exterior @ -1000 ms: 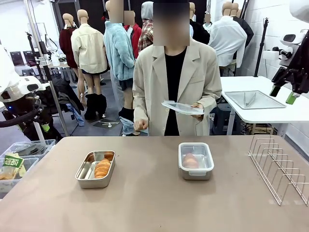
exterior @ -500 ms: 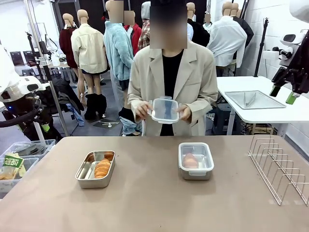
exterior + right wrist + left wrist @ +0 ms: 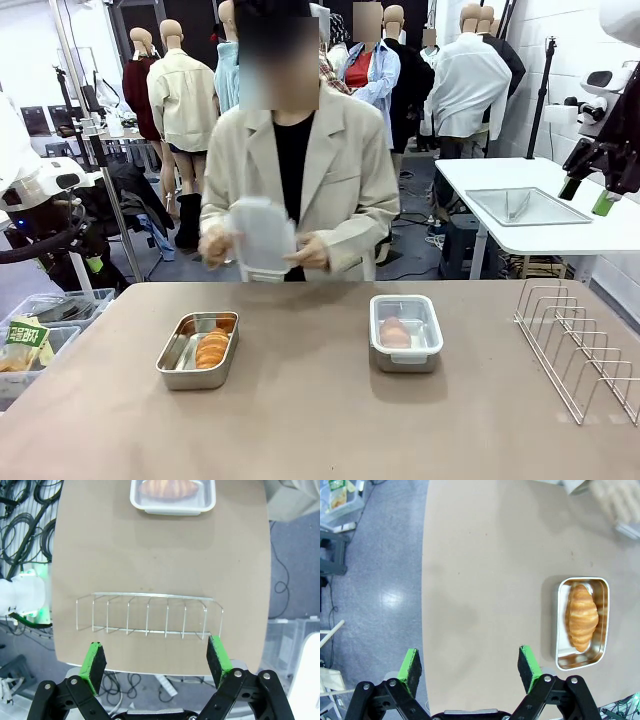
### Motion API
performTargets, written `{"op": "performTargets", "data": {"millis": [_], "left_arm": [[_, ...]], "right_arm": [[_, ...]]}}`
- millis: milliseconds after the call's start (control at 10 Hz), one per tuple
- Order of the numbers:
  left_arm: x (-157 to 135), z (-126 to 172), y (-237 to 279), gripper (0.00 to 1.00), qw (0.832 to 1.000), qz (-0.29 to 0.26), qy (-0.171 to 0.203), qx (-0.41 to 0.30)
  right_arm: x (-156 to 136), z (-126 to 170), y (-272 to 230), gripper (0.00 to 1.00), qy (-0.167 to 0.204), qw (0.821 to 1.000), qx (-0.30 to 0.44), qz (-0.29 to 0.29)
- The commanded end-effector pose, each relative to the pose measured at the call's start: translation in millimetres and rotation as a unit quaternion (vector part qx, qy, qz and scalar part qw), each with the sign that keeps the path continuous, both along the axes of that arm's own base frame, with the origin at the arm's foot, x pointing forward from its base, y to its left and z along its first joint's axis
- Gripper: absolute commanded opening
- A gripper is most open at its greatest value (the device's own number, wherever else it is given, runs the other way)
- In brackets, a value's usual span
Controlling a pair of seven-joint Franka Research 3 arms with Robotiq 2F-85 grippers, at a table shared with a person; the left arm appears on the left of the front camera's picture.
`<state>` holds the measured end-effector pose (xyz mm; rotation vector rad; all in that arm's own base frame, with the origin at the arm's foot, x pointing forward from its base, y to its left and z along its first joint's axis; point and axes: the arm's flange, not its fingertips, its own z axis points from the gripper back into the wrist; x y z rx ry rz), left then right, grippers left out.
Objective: Place the bread in airtight containers.
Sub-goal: Release when the human grabs the Airtight Container lid.
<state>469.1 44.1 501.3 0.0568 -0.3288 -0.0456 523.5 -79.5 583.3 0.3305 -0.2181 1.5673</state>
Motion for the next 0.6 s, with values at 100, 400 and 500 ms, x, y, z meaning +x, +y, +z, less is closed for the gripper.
{"op": "performTargets", "data": {"millis": [100, 400, 500], "left_arm": [[-1.1, 0.8, -0.2, 1.0, 1.0, 0.008, -0.001, 0.001], [-1.1, 0.8, -0.2, 1.0, 1.0, 0.008, -0.001, 0.001], [-1.1, 0.8, -0.2, 1.0, 1.0, 0.008, -0.001, 0.001]], "right_arm": [[0.7, -0.7, 0.3, 1.0, 0.002, 1.0, 0.0, -0.002], [0.7, -0.7, 0.3, 1.0, 0.002, 1.0, 0.0, -0.002], [0.7, -0.7, 0.3, 1.0, 0.002, 1.0, 0.0, -0.002]]}}
